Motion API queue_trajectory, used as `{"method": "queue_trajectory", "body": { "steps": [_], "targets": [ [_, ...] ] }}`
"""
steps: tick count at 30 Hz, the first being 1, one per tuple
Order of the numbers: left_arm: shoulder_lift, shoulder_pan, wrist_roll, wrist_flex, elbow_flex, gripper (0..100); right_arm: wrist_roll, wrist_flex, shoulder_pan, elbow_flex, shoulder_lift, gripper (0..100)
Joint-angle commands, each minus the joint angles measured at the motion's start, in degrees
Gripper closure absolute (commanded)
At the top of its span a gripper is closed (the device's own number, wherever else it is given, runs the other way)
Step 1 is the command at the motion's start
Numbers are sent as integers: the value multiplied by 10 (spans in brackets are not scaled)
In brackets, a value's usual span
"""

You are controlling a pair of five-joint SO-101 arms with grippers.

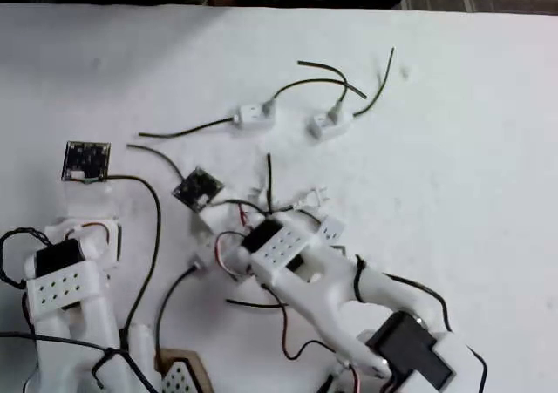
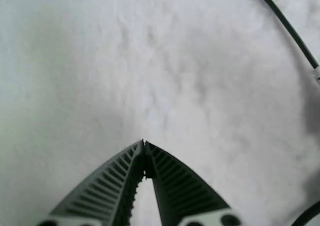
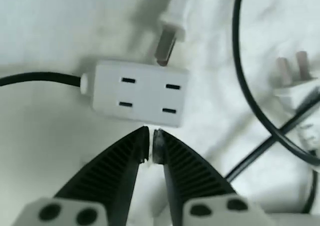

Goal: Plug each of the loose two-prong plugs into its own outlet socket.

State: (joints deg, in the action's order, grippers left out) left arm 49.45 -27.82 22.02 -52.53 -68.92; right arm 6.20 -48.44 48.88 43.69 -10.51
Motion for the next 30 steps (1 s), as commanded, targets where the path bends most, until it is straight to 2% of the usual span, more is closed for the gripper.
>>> {"method": "queue_trajectory", "body": {
  "steps": [1,3,5,11,16,20,25,30],
  "targets": [
    [10,-6,-2,10,0,976,7,-87,-35,-51,-75,923],
    [10,-6,-2,10,0,976,8,-132,-70,-77,-102,859],
    [10,-6,-1,10,0,976,40,-172,-107,-104,-109,826],
    [11,-6,-1,10,0,976,187,-191,-167,-124,-71,841],
    [10,-6,-1,10,0,976,352,-192,-212,-133,-26,840],
    [10,-6,-1,10,0,976,449,-193,-263,-154,15,838],
    [10,-6,-1,10,0,976,532,-193,-303,-195,61,835],
    [14,-6,0,12,-9,976,581,-193,-314,-241,111,813]
  ]
}}
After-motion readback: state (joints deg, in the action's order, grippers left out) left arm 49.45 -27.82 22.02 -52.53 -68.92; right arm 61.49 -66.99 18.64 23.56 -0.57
